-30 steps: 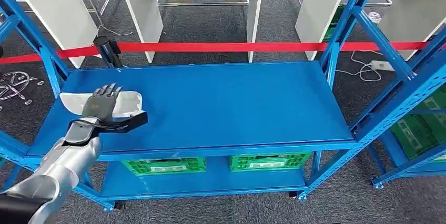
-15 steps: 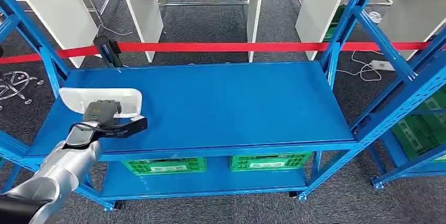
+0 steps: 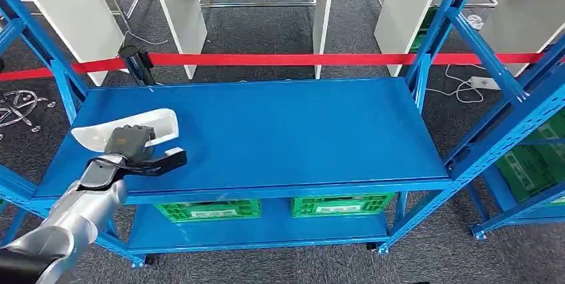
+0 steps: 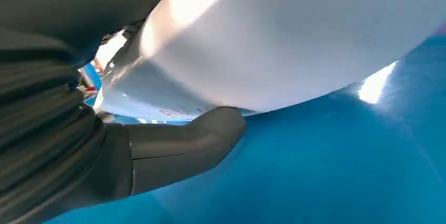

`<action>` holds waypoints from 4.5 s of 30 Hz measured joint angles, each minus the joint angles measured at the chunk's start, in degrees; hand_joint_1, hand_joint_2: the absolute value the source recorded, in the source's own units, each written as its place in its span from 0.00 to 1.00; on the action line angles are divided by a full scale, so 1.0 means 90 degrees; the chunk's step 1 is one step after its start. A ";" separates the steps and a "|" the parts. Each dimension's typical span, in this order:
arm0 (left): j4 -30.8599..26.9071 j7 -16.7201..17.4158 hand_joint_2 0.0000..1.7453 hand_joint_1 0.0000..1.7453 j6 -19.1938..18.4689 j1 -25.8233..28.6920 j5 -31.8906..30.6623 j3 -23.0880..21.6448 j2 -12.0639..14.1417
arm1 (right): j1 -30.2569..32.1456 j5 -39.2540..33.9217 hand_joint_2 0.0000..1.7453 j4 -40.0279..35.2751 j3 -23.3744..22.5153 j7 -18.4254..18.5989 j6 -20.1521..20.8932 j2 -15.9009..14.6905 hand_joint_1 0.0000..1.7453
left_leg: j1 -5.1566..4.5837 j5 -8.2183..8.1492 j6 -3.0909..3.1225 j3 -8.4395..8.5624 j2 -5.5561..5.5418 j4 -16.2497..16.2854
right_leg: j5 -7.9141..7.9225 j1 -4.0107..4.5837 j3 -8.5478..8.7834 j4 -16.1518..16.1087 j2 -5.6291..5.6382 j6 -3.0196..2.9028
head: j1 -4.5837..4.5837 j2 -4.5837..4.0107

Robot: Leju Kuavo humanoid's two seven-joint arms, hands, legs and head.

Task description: Take the parts from the cabinet and place them on the table.

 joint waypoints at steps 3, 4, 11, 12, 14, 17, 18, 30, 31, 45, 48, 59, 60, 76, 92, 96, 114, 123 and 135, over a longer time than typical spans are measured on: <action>-0.0043 -0.0160 1.00 1.00 0.0349 0.0008 0.0101 0.0107 -0.0054 | 0.0000 -0.0007 0.00 0.0000 0.0000 0.0005 -0.0007 0.0005 0.00 | 0.0000 0.0000 0.0000 -0.0001 0.0000 0.0000 | 0.0000 0.0000 -0.0001 0.0000 0.0000 0.0000 | 0.0000 0.0000; -0.0063 -0.0221 1.00 1.00 0.0435 0.0005 0.0153 0.0146 -0.0080 | -0.0001 -0.0007 0.00 0.0000 0.0000 0.0005 -0.0007 0.0005 0.00 | 0.0000 0.0000 0.0000 -0.0001 -0.0001 0.0000 | 0.0000 0.0000 -0.0001 0.0000 0.0000 0.0000 | 0.0000 0.0000; -0.0241 -0.0840 1.00 1.00 0.0882 -0.0053 0.0466 0.0403 -0.0313 | -0.0004 -0.0019 0.00 0.0000 0.0000 -0.0024 -0.0010 0.0007 0.00 | 0.0000 0.0000 0.0000 -0.0002 -0.0001 0.0000 | 0.0000 0.0000 -0.0002 0.0000 0.0000 0.0000 | 0.0000 0.0000; -0.0282 -0.0898 1.00 1.00 0.0954 -0.0077 0.0493 0.0451 -0.0359 | -0.0006 -0.0019 0.00 0.0000 0.0000 -0.0024 -0.0010 0.0007 0.00 | 0.0000 0.0000 0.0000 -0.0002 -0.0002 0.0000 | 0.0000 0.0000 -0.0002 0.0000 -0.0001 0.0000 | 0.0000 0.0000; -0.0333 -0.0935 1.00 1.00 0.0986 -0.0125 0.0517 0.0495 -0.0427 | -0.0016 -0.0020 0.00 0.0000 0.0000 -0.0027 -0.0010 0.0007 0.00 | -0.0001 0.0000 0.0000 -0.0001 0.0000 0.0000 | 0.0001 0.0000 -0.0002 0.0000 0.0000 0.0001 | 0.0000 0.0000; -0.0384 -0.1154 1.00 1.00 0.1056 -0.0149 0.0585 0.0556 -0.0495 | -0.0014 -0.0019 0.00 0.0000 0.0000 -0.0036 -0.0012 0.0007 0.00 | 0.0000 0.0000 0.0000 -0.0001 0.0004 0.0000 | 0.0001 0.0000 -0.0008 0.0000 0.0002 0.0001 | 0.0000 0.0000; -0.0415 -0.1320 1.00 1.00 0.1114 -0.0156 0.0621 0.0573 -0.0529 | -0.0014 -0.0022 0.00 0.0000 0.0000 -0.0041 -0.0012 0.0007 0.00 | 0.0000 0.0000 0.0000 -0.0001 0.0005 0.0000 | 0.0001 0.0000 -0.0007 0.0000 0.0002 0.0001 | 0.0000 0.0000; -0.1088 -0.2484 1.00 1.00 0.1013 -0.0868 0.1355 0.0583 -0.0763 | -0.0020 0.0005 0.00 0.0000 0.0000 -0.0199 -0.0078 0.0010 0.00 | -0.0099 -0.0017 0.0112 -0.0031 -0.0001 0.0056 | 0.0051 -0.0079 0.0001 -0.0029 0.0005 0.0129 | -0.0002 0.0000; -0.1146 -0.2494 1.00 1.00 0.0991 -0.0919 0.1389 0.0580 -0.0772 | -0.0017 0.0015 0.00 0.0000 0.0000 -0.0214 -0.0078 0.0010 0.00 | -0.0086 0.0042 0.0156 -0.0015 0.0009 0.0006 | 0.0080 -0.0081 0.0010 -0.0045 0.0020 0.0170 | -0.0002 0.0000; -0.1328 -0.2472 1.00 1.00 0.0782 -0.1024 0.1464 0.0532 -0.0835 | -0.0061 0.0015 0.00 0.0000 0.0000 -0.0238 -0.0087 0.0000 0.00 | -0.0100 0.0289 0.0028 -0.0342 0.0029 0.0131 | -0.0376 0.0103 0.0165 0.0291 -0.0004 -0.0150 | -0.0007 0.0000; -0.1306 -0.2450 1.00 1.00 0.0706 -0.1069 0.1506 0.0473 -0.0792 | -0.0074 -0.0022 0.00 0.0002 0.0000 -0.0255 -0.0102 0.0017 0.00 | -0.0086 0.0045 -0.0111 -0.0494 0.0035 0.0296 | -0.0201 0.0036 0.0060 0.0219 -0.0026 -0.0310 | -0.0010 0.0000; -0.1168 -0.2457 1.00 1.00 0.0631 -0.1213 0.1853 0.0257 -0.0758 | -0.0071 -0.0090 0.00 0.0002 -0.0036 -0.0250 -0.0117 0.0007 0.00 | -0.0033 -0.0514 -0.0122 0.0539 0.0022 0.0050 | 0.0379 0.0030 -0.0495 0.0183 -0.0025 -0.0141 | -0.0029 0.0000; -0.1161 -0.2460 1.00 1.00 0.0631 -0.1226 0.1882 0.0248 -0.0748 | -0.0075 -0.0090 0.00 0.0002 -0.0036 -0.0250 -0.0119 0.0010 0.00 | -0.0052 -0.0514 -0.0088 0.0503 0.0021 0.0034 | 0.0438 0.0012 -0.0495 0.0161 -0.0020 -0.0094 | -0.0063 0.0000; -0.1197 -0.2314 1.00 1.00 0.0510 -0.1260 0.2016 -0.0017 -0.0780 | -0.0107 -0.0112 0.00 0.0002 -0.0041 -0.0442 -0.0126 -0.0019 0.00 | -0.0056 0.0344 -0.0007 -0.0474 0.0085 0.0198 | -0.0565 0.0101 0.0341 0.0281 -0.0005 -0.0126 | -0.0027 0.0000; -0.1263 -0.2202 1.00 1.00 0.0352 -0.1398 0.2042 -0.0156 -0.0867 | -0.0147 -0.0146 0.00 0.0002 -0.0107 -0.0352 -0.0141 -0.0017 0.00 | -0.0061 -0.0579 -0.0058 0.0544 0.0033 0.0088 | 0.0541 0.0054 -0.0539 0.0152 -0.0040 -0.0052 | -0.0068 0.0000; -0.1226 -0.2202 1.00 1.00 0.0340 -0.1451 0.2064 -0.0209 -0.0942 | -0.0108 -0.0090 0.00 0.0005 -0.0124 -0.0330 -0.0121 -0.0017 0.00 | -0.0018 -0.0173 0.0195 0.0280 0.0080 -0.0041 | -0.0185 0.0030 -0.0825 0.0652 -0.0027 0.0054 | -0.0058 0.0000; -0.1030 -0.2147 1.00 1.00 0.0376 -0.1590 0.2139 -0.0250 -0.1020 | -0.0174 -0.0219 0.00 0.0002 -0.0189 -0.0318 -0.0153 -0.0022 0.00 | 0.0011 -0.0857 -0.0258 -0.1018 0.0066 0.1869 | -0.0037 0.0093 -0.0080 0.0152 -0.0057 -0.0305 | -0.0063 0.0000; -0.1010 -0.2341 1.00 1.00 0.0247 -0.1662 0.2278 -0.0250 -0.1066 | -0.0174 -0.0209 0.00 0.0002 -0.0192 -0.0347 -0.0129 -0.0002 0.00 | -0.0092 -0.0636 0.0051 0.0628 0.0056 -0.0030 | 0.0547 0.0052 -0.0525 0.0075 -0.0065 -0.0031 | -0.0090 0.0000; -0.0964 -0.2487 1.00 1.00 0.0068 -0.1610 0.2380 -0.0253 -0.1078 | -0.0164 -0.0197 0.00 0.0005 -0.0194 -0.0274 -0.0146 -0.0002 0.00 | -0.0069 -0.0122 0.0103 -0.0030 0.0099 0.0156 | -0.0281 0.0078 0.0002 0.0318 -0.0032 0.0071 | -0.0044 0.0000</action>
